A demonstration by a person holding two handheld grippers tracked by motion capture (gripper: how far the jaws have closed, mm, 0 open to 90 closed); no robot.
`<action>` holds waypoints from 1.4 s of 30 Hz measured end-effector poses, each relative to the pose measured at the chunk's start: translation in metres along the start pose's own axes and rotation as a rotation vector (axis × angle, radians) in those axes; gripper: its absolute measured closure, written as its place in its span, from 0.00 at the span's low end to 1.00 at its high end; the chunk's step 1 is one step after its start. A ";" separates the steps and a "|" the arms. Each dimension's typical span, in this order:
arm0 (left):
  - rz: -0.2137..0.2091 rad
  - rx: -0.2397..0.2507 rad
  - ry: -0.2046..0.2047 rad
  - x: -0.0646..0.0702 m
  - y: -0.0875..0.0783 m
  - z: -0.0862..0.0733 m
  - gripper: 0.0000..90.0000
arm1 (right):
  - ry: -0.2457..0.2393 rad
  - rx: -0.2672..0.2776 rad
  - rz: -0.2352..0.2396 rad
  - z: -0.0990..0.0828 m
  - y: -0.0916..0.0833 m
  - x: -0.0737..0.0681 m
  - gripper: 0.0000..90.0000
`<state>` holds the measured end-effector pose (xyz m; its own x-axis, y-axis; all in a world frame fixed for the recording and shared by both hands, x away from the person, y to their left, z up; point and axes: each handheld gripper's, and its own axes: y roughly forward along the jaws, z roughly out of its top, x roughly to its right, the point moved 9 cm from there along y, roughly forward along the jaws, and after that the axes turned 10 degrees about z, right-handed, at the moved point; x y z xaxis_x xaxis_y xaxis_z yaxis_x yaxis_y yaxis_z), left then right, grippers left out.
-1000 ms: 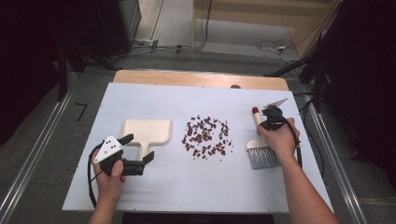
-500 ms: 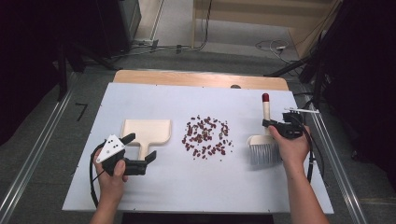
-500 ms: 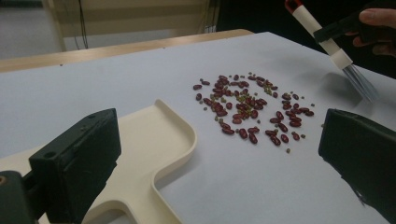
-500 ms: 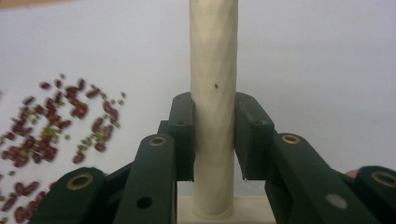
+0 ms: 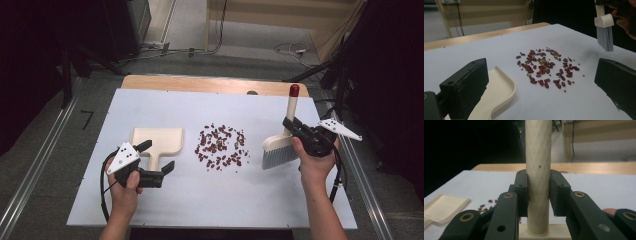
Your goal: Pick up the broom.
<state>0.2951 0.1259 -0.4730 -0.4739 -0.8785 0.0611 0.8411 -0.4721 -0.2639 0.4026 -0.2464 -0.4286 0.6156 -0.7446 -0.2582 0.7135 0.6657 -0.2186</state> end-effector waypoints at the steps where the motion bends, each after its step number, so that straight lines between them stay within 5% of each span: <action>1: -0.011 0.002 -0.001 0.004 0.000 0.003 0.00 | -0.007 0.006 0.012 0.002 0.000 -0.005 0.77; 9: -0.060 0.026 -0.034 0.020 -0.004 0.020 0.00 | -0.069 0.041 0.084 0.009 0.008 -0.054 0.77; 25: -0.140 -0.009 -0.061 0.066 0.001 0.035 0.04 | -0.142 0.049 0.212 -0.005 0.032 -0.126 0.77; 32: -0.191 -0.072 -0.089 0.088 0.010 0.031 0.09 | -0.185 0.041 0.261 -0.015 0.040 -0.154 0.77; 42: -0.242 -0.163 -0.064 0.116 0.021 0.018 0.19 | -0.220 0.030 0.311 -0.027 0.046 -0.185 0.77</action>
<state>0.2623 0.0126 -0.4546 -0.6342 -0.7469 0.2000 0.6503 -0.6551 -0.3847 0.3122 -0.0765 -0.4161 0.8589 -0.5026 -0.0987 0.4891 0.8620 -0.1334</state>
